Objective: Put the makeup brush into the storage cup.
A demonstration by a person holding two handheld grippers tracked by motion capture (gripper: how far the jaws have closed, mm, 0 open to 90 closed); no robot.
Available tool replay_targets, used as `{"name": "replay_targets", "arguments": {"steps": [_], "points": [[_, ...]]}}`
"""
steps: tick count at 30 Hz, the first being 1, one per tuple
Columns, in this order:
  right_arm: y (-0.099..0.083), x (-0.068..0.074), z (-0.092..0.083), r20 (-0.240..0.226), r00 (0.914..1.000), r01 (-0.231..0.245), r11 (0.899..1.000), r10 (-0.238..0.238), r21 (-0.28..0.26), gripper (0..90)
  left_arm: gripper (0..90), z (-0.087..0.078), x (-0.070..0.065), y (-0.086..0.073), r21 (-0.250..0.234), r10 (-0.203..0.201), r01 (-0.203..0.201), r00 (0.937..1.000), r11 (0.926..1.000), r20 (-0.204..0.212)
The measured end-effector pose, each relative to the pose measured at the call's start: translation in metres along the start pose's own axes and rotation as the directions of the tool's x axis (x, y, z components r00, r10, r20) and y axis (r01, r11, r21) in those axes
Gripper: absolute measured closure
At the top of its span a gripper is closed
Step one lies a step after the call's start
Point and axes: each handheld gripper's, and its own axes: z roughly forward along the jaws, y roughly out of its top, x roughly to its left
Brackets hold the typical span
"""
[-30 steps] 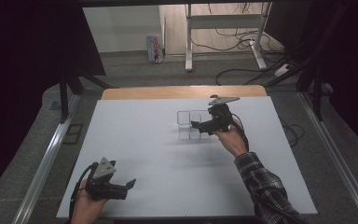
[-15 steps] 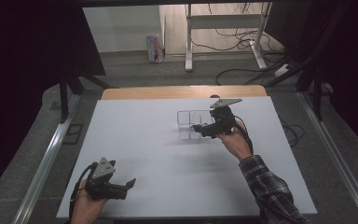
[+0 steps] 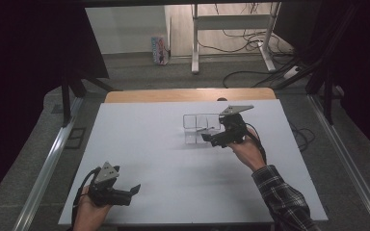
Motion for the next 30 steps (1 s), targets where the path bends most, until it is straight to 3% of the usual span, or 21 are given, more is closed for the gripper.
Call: {"name": "replay_targets", "arguments": {"steps": [4,14,21,30], "points": [[-0.005,0.001,-0.004,0.017,0.9996,-0.025,0.999,0.024,0.020,0.3,1.3,0.000,0.000,0.000,-0.003,-0.002,0.002,1.0000,1.0000,0.001],[-0.015,0.004,-0.010,0.013,0.9997,-0.022,0.999,0.022,0.031,0.3,1.2,0.000,-0.001,0.000,-0.001,-0.005,0.005,1.0000,1.0000,-0.004],[-0.028,0.002,-0.012,0.002,0.9989,-0.046,0.997,0.046,0.054,0.4,1.1,0.000,-0.001,0.000,-0.001,-0.001,0.001,1.0000,1.0000,-0.006],[-0.035,0.005,-0.012,-0.002,0.9994,-0.034,0.997,0.034,0.065,0.1,1.1,0.000,0.000,0.000,-0.002,0.001,-0.001,1.0000,1.0000,-0.008]]}}
